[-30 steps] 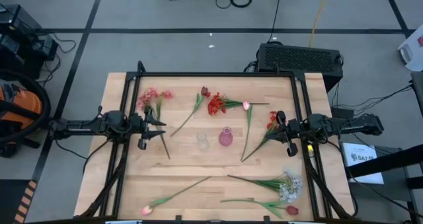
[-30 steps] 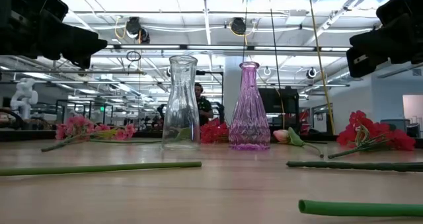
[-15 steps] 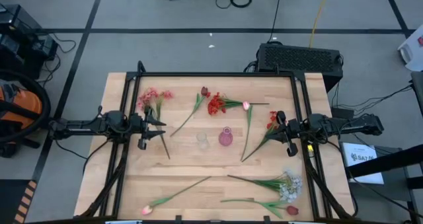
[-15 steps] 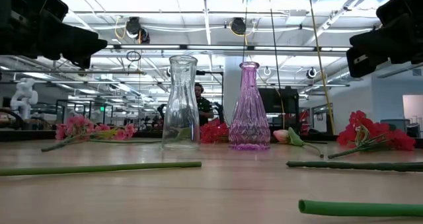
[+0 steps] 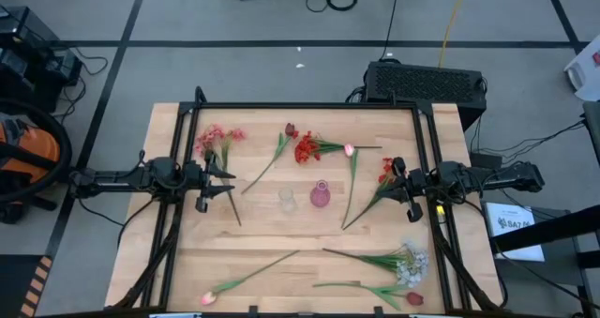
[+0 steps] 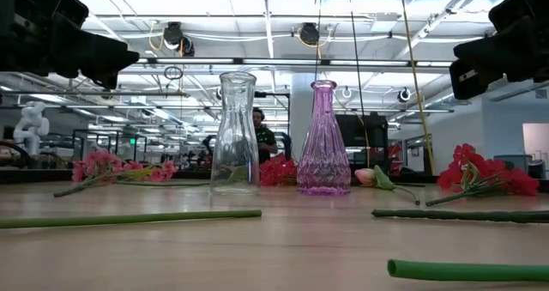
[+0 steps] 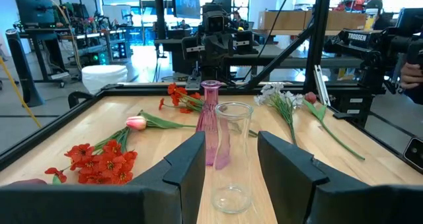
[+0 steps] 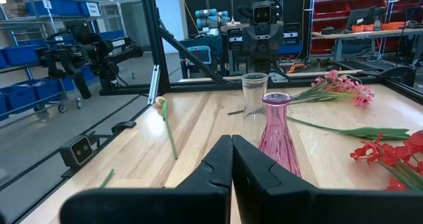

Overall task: Sort flowers into vase by color
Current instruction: Put the right red flowers into the purple vase

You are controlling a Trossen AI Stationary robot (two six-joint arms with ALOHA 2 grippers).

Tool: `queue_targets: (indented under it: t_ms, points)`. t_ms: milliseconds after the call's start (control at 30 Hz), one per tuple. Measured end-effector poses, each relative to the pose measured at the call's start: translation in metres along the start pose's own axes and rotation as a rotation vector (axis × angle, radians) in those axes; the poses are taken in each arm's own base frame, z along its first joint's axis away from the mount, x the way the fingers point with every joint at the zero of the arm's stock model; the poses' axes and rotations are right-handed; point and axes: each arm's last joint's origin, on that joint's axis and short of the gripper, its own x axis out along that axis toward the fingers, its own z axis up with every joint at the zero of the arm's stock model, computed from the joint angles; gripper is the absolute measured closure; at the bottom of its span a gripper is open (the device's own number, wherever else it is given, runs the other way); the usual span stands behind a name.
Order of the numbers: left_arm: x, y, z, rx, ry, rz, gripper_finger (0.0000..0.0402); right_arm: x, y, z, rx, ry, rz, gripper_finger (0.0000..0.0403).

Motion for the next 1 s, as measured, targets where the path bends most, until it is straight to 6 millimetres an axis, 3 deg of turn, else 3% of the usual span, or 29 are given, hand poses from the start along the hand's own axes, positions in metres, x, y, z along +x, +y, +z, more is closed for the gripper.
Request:
queue_targets:
  t_ms: [200,333,700,833,1000]
  points:
    - [0.000,0.000,0.000,0.000,0.000,0.000,0.0256,0.000,-0.001,0.000,0.000,-0.003,-0.021,0.0403]
    - [0.000,0.000,0.000,0.000,0.000,0.000,0.0256,0.000,-0.004,0.001,0.012,-0.021,-0.153,0.0403]
    - [0.000,0.000,0.000,0.000,0.000,0.000,0.0256,0.002,-0.013,0.004,0.282,-0.120,-0.441,0.0403]
    - [0.000,0.000,0.000,0.000,0.000,0.000,0.0256,0.006,-0.014,0.016,0.327,-0.120,-0.535,0.0403]
    - [0.000,0.000,0.000,0.000,-0.001,0.000,0.0256,0.020,-0.013,0.048,0.370,-0.062,-0.619,0.0403]
